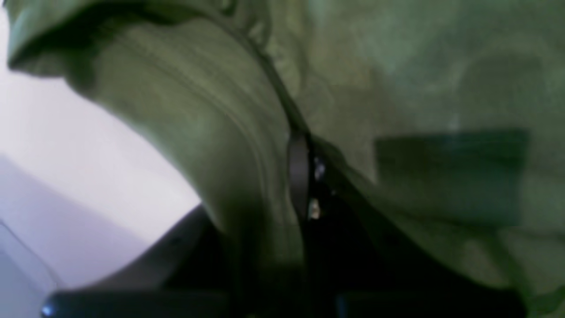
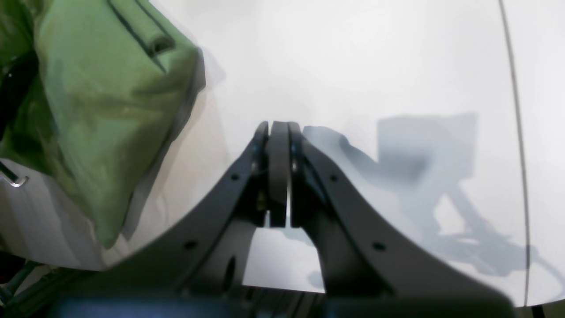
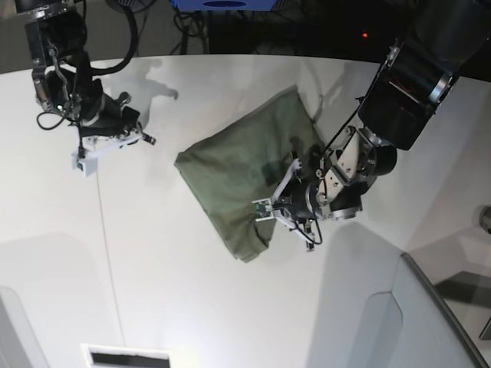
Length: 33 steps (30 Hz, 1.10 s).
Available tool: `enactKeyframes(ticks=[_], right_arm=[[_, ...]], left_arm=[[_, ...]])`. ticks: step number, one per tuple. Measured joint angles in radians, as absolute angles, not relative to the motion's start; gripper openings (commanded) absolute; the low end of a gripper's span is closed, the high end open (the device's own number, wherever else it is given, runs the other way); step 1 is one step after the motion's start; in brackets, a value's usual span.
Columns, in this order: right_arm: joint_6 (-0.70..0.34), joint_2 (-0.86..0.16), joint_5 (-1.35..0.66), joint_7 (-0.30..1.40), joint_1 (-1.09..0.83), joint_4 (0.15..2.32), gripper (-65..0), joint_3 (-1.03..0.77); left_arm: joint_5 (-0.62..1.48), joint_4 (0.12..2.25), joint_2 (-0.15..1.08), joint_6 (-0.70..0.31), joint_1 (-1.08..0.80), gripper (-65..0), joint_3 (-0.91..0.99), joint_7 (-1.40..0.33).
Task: Layout the t-shirt on the table in an organized manner, then fold the t-shirt properly
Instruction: 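Drag the folded shirt with the left gripper to straighten it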
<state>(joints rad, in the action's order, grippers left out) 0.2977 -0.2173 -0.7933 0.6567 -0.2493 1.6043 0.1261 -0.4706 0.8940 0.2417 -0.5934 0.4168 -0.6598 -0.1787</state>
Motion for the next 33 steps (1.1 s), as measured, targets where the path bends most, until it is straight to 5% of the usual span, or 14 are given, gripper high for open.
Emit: enactKeyframes(ticks=[33], right_arm=[[0.299, -0.226, -0.797, 0.656, -0.248, 1.522, -65.0, 0.023]], left_arm=[[-0.489, 0.873, 0.151, -0.595, 0.538, -65.0, -1.047, -0.028]])
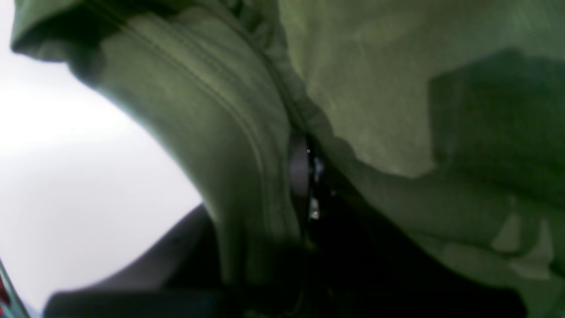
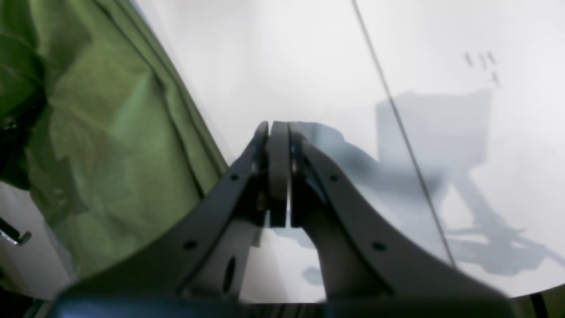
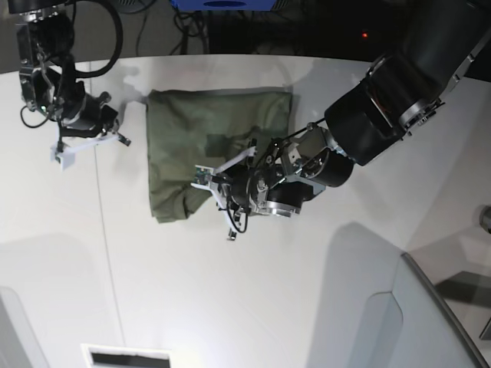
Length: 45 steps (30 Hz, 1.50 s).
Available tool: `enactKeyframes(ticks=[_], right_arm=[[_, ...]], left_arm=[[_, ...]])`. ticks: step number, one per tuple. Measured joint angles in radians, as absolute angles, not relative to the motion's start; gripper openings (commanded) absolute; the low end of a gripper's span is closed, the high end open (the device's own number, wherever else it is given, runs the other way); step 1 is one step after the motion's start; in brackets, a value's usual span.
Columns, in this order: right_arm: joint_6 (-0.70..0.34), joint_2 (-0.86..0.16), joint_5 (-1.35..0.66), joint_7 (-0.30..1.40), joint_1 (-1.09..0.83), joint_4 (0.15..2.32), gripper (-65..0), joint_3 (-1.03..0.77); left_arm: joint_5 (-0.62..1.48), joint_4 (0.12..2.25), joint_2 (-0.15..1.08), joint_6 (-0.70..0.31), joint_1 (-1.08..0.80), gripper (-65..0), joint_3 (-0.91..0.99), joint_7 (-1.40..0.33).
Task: Layout the t-shirt on the table in an organized manner, then fold the t-shirt properly
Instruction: 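Drag the folded shirt with the left gripper to straighten it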
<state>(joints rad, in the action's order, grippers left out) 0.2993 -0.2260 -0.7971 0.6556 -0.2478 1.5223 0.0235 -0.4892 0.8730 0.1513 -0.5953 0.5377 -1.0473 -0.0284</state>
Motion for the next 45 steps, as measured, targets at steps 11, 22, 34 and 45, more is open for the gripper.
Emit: enactKeyframes(ticks=[11, 22, 34, 45], right_arm=[[0.300, -0.226, -0.797, 0.656, -0.247, 1.521, -65.0, 0.023], [0.300, -0.226, -0.797, 0.654, -0.247, 1.520, -65.0, 0.024], [0.299, -0.223, -0.797, 0.655, -0.250, 1.520, -65.0, 0.024], [0.300, -0.223, -0.797, 0.655, -0.259, 1.520, -65.0, 0.023]], left_arm=[[-0.471, 0.950, 0.267, -0.606, 0.530, -65.0, -1.049, 0.004], [-0.477, 1.003, 0.339, -0.629, 0.542, -65.0, -1.047, -0.021], [-0.493, 0.923, 0.207, -0.628, 0.549, -65.0, -1.044, -0.037], [-0.487, 0.923, 0.215, -0.625, 0.550, -65.0, -1.045, -0.028]])
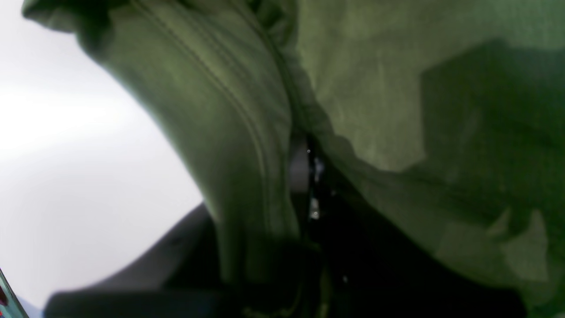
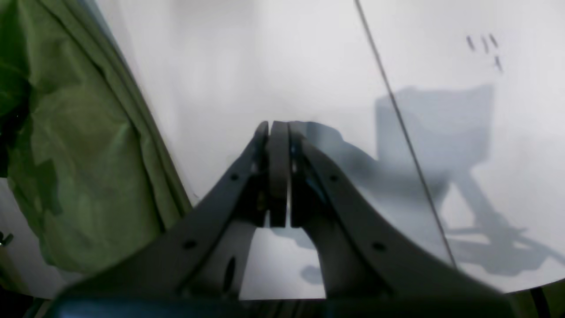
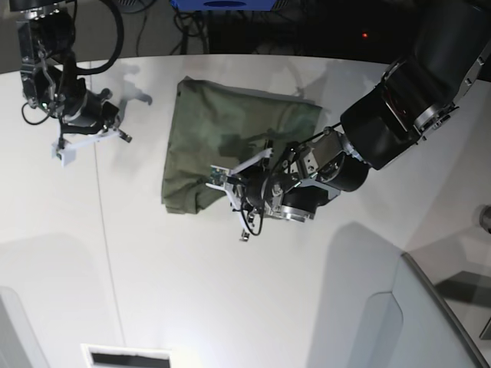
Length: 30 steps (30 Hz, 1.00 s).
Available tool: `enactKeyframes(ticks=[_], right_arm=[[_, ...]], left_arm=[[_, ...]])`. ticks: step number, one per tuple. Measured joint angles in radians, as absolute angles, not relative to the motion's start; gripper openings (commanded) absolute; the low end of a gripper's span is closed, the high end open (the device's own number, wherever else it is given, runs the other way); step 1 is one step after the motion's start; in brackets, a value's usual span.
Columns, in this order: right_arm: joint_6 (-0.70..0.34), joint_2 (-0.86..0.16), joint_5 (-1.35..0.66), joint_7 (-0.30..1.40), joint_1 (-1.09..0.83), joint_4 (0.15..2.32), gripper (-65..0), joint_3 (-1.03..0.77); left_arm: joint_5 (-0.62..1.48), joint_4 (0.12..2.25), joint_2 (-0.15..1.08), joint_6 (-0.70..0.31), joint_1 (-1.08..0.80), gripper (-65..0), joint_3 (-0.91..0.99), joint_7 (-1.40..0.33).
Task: Layout the t-shirt on the table in an organized manner, then fold the t-shirt properly
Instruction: 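Drag the folded shirt with the left gripper to straighten it, then hold the shirt's hem edge with both grippers and pull it square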
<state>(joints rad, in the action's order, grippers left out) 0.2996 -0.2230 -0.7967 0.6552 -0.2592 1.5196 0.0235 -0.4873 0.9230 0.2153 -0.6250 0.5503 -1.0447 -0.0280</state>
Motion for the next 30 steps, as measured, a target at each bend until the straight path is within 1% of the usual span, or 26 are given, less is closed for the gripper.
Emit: enactKeyframes(ticks=[8, 19, 21, 24, 27, 28, 30], right_arm=[[0.300, -0.223, -0.797, 0.654, -0.258, 1.520, -65.0, 0.023], [0.300, -0.223, -0.797, 0.654, -0.259, 1.520, -65.0, 0.025], [0.300, -0.223, -0.797, 0.654, -0.259, 1.520, -65.0, 0.025], [0.300, -0.223, -0.797, 0.654, -0.259, 1.520, -65.0, 0.025], [0.300, -0.221, -0.797, 0.654, -0.258, 1.520, -65.0, 0.025], [0.300, -0.221, -0.797, 0.654, -0.258, 1.520, -65.0, 0.025], [0.300, -0.220, -0.797, 0.654, -0.258, 1.520, -65.0, 0.025]], left_arm=[[-0.471, 0.926, 0.252, -0.617, 0.545, -65.0, -1.043, -0.013], [-0.474, 0.927, 0.250, -0.614, 0.540, -65.0, -1.039, -0.015], [-0.465, 0.928, 0.245, -0.614, 0.542, -65.0, -1.039, -0.043], [-0.468, 0.930, 0.212, -0.629, 0.550, -65.0, -1.038, -0.141], [-0.471, 0.929, 0.199, -0.629, 0.559, -65.0, -1.043, -0.169], [-0.471, 0.929, 0.200, -0.629, 0.559, -62.7, -1.043, -0.168], [-0.470, 0.927, 0.200, -0.628, 0.560, -49.9, -1.043, -0.168]])
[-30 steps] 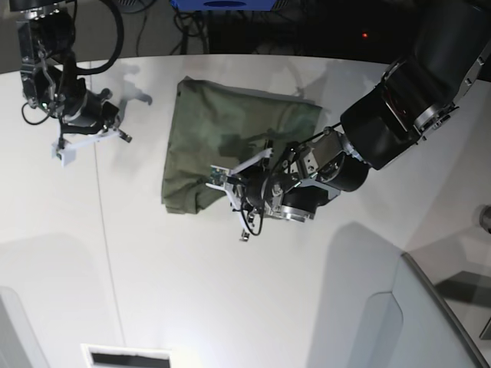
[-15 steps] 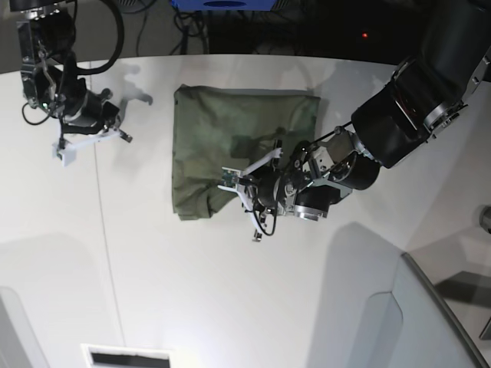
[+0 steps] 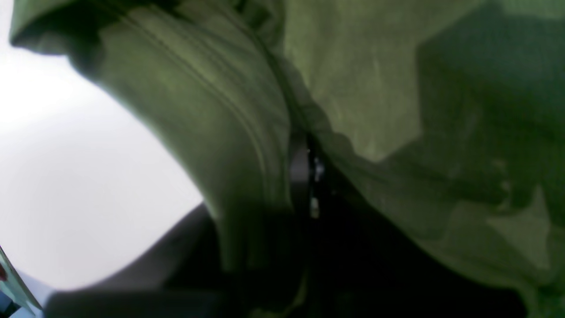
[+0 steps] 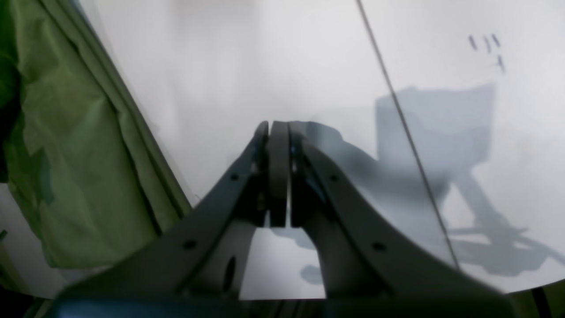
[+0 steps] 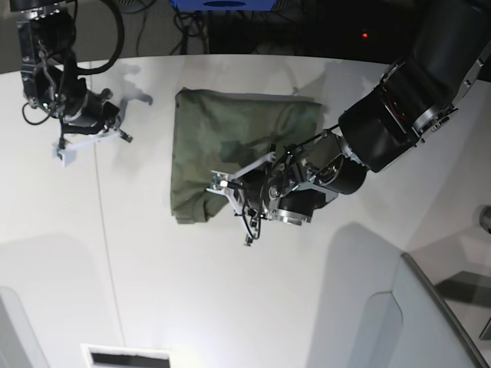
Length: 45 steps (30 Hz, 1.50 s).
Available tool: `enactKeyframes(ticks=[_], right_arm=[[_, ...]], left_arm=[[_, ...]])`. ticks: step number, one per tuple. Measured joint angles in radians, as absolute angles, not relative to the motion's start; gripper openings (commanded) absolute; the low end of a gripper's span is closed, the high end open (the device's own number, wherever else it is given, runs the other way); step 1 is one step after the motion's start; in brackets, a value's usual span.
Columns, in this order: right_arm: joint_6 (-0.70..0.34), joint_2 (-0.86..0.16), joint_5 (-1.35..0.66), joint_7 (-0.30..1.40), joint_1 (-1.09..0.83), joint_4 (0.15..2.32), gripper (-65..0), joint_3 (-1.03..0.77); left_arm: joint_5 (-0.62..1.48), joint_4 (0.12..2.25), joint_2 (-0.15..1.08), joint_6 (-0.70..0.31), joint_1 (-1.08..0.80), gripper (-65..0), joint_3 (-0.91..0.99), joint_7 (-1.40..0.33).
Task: Layout the t-shirt on the table in an organized manner, then fold the t-shirt properly
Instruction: 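Hold the shirt's hem edge with both grippers and pull it square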
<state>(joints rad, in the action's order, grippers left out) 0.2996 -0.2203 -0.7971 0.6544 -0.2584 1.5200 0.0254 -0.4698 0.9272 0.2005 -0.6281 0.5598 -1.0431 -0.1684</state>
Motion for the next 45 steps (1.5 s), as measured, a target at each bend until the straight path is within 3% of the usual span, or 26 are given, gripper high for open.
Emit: enactKeyframes(ticks=[5, 9, 15, 21, 25, 26, 28, 29, 31, 32, 40, 45], right_arm=[[0.300, -0.220, -0.797, 0.654, -0.258, 1.520, -65.0, 0.026], [0.300, -0.220, -0.797, 0.654, -0.258, 1.520, -65.0, 0.026], [0.300, -0.220, -0.797, 0.654, -0.258, 1.520, -65.0, 0.026], [0.300, -0.221, -0.797, 0.656, -0.258, 1.520, -65.0, 0.026], [0.304, -0.224, -0.790, 0.658, -0.260, 1.533, -65.0, 0.041], [0.308, -0.233, -0.782, 0.663, -0.259, 1.546, -65.0, 0.069], [0.307, -0.244, -0.784, 0.684, -0.250, 1.583, -65.0, 0.139], [0.306, -0.251, -0.789, 0.685, -0.245, 1.603, -65.0, 0.180], [0.302, -0.263, -0.797, 0.695, -0.228, 1.647, -65.0, 0.270], [0.302, -0.266, -0.793, 0.706, -0.214, 1.659, -65.0, 0.313], [0.298, -0.256, -0.799, 0.733, -0.083, 1.641, -65.0, 0.561], [0.298, -0.200, -0.793, 0.719, -0.015, 1.475, -65.0, 0.616]], left_arm=[[-0.475, 0.927, 0.202, -0.611, 0.574, -25.0, -1.041, -0.173], [-0.474, 0.927, 0.203, -0.614, 0.591, -15.1, -1.040, -0.173], [-0.489, 0.984, 0.212, -0.640, 0.604, -15.5, -1.034, -0.199], [-0.490, 1.095, 0.216, -0.636, 0.600, -15.5, -0.856, -0.215], [-0.490, 1.186, 0.218, -0.637, 0.559, -15.8, -0.794, -0.331], [-0.488, 1.222, 0.220, -0.636, 0.532, -16.9, -0.767, -0.353], [-0.482, 1.296, 0.225, -0.641, 0.464, -27.5, -0.684, -0.395], [-0.482, 1.325, 0.223, -0.641, 0.431, -35.5, -0.628, -0.413], [-0.479, 1.383, 0.217, -0.639, 0.355, -59.4, -0.487, -0.450], [-0.484, 1.406, 0.218, -0.637, 0.320, -65.0, -0.416, -0.461], [-0.468, 1.423, 0.239, -0.633, 0.057, -65.0, -0.064, -0.456], [-0.176, 1.504, 0.239, -0.632, -0.123, -65.0, -0.034, -0.418]])
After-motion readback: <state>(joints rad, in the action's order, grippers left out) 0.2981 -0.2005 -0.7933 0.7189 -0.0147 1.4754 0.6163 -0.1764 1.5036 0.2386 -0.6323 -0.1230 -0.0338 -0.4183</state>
